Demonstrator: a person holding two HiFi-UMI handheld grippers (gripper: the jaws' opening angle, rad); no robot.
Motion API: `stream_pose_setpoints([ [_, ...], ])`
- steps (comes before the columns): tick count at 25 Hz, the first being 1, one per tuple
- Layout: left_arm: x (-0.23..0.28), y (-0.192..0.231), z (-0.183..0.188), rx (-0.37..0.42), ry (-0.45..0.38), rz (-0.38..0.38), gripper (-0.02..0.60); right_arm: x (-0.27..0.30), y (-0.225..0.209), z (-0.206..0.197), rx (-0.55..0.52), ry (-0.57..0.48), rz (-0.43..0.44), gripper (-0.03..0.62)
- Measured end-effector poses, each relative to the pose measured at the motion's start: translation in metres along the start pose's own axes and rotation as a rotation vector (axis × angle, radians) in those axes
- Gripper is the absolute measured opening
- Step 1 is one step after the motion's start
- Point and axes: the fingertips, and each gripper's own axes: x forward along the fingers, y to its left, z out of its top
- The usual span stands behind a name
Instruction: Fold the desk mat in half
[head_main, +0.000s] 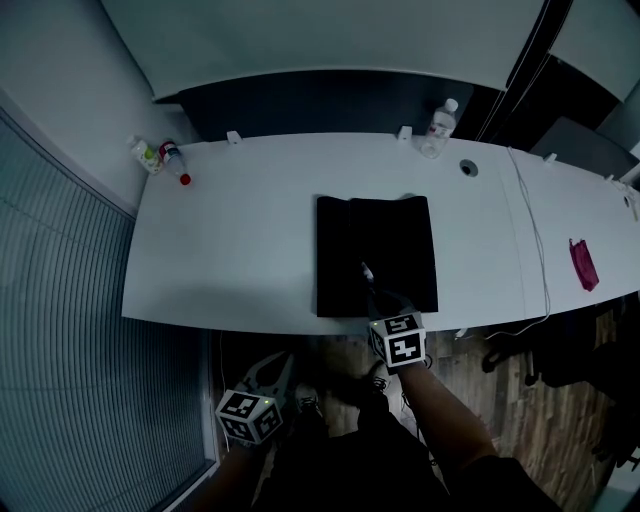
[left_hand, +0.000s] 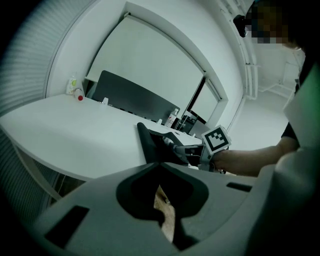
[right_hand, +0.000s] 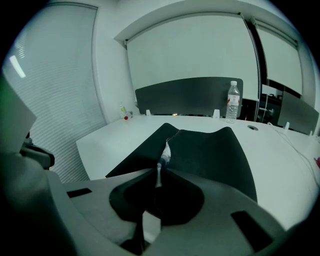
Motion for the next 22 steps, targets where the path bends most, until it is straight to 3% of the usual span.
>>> stream_pose_setpoints([
  [13, -0.011, 0.017, 0.010, 0.032, 0.018, -0.028, 0.006, 0.013, 0.031, -0.013, 0.019, 0.042, 0.036, 0.052],
  [14, -0.012, 0.017, 0.011, 0.038, 0.019, -0.035, 0.006, 0.012, 0.033, -0.014, 0.020, 0.038, 0.039, 0.079],
  [20, -0.015, 0.014, 0.019, 0.073, 0.022, -0.090, 0.006, -0.007, 0.050, -0.011, 0.041, -0.034, 0.023, 0.081],
  [22, -0.016, 0.011, 0.022, 0.091, 0.020, -0.109, 0.006, -0.020, 0.055, -0.005, 0.079, -0.081, 0.028, 0.033],
])
